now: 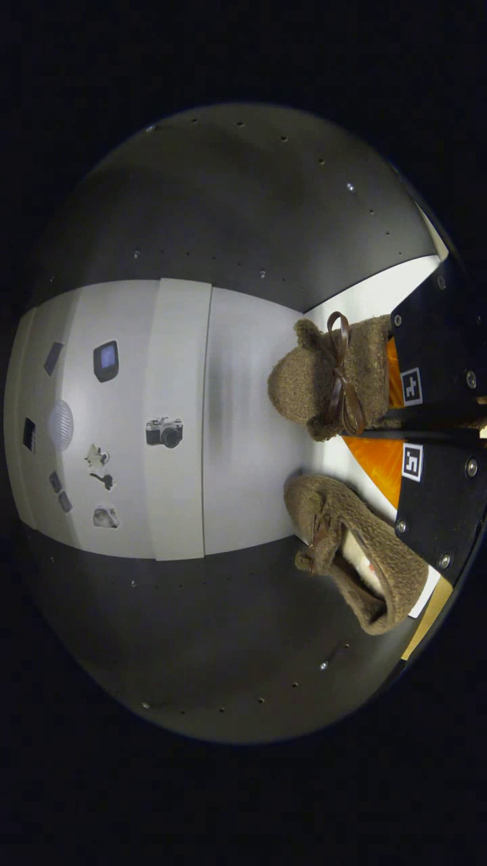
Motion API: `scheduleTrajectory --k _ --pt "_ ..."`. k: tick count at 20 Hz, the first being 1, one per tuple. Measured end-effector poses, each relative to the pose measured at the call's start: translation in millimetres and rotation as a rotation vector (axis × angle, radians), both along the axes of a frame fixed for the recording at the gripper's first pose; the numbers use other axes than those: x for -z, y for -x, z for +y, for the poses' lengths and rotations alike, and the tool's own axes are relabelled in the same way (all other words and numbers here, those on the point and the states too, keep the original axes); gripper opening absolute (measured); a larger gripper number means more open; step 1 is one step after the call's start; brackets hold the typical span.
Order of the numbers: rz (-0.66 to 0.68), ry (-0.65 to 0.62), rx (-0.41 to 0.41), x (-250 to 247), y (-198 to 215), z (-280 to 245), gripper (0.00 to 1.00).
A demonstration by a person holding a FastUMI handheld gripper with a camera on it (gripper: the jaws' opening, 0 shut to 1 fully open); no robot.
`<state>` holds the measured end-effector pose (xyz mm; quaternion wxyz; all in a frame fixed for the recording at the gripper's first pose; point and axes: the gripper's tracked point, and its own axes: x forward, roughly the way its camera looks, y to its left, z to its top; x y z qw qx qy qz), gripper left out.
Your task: Open the shoe cabinet door, grab the shoes and put them into the shoe cabinet, then close the shoe cabinet door.
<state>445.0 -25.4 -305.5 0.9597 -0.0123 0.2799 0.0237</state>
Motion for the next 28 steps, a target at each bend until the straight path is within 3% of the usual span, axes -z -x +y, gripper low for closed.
scheduleTrajectory --k 8,12,17,21,28 --pt "0.035 0.032 0.028 30 -25 -2 0.06" --pt "0.053 0.009 0.045 32 -23 -1 0.13" --pt "0.028 -0.015 0.052 13 -8 8 0.72" --pt "-0.001 -0.025 0.056 -6 17 11 0.86" --pt "-0.191 0.019 0.033 -83 86 22 0.91"
